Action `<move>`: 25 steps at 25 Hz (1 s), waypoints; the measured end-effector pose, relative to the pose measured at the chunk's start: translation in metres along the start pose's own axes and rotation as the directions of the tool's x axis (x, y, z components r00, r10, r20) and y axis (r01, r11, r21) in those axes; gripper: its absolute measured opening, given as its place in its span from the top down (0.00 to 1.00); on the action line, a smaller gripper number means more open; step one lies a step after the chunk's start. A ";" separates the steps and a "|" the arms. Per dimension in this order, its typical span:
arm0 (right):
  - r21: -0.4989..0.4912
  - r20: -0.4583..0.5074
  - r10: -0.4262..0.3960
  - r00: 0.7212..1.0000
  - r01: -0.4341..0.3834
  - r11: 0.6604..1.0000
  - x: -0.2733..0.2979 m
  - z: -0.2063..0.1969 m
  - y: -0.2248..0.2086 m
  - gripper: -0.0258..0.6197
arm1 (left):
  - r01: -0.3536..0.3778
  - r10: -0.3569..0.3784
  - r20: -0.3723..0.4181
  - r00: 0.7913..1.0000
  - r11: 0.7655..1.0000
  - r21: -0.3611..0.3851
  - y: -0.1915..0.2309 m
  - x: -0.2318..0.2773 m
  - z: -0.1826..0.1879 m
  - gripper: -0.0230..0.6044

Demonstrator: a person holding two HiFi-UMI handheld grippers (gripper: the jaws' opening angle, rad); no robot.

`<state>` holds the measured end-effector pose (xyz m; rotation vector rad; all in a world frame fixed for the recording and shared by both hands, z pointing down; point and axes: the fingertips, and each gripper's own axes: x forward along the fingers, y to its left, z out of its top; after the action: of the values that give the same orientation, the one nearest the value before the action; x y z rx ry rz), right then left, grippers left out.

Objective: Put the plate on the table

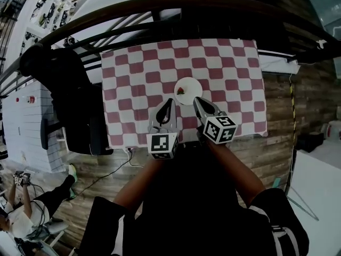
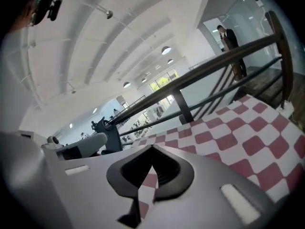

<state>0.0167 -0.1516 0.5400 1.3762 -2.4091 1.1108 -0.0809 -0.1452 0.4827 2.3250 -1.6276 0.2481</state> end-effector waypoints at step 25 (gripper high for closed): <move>-0.333 0.217 -0.070 0.974 0.141 0.932 -0.063 0.022 0.072 0.96 | 0.142 -0.144 0.037 0.989 0.988 0.056 -0.051 -0.034 0.017 0.95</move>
<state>-0.0001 -0.1015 0.4567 1.5324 -2.4738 0.5057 -0.0451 -0.1044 0.4497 2.4883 -1.4807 0.2169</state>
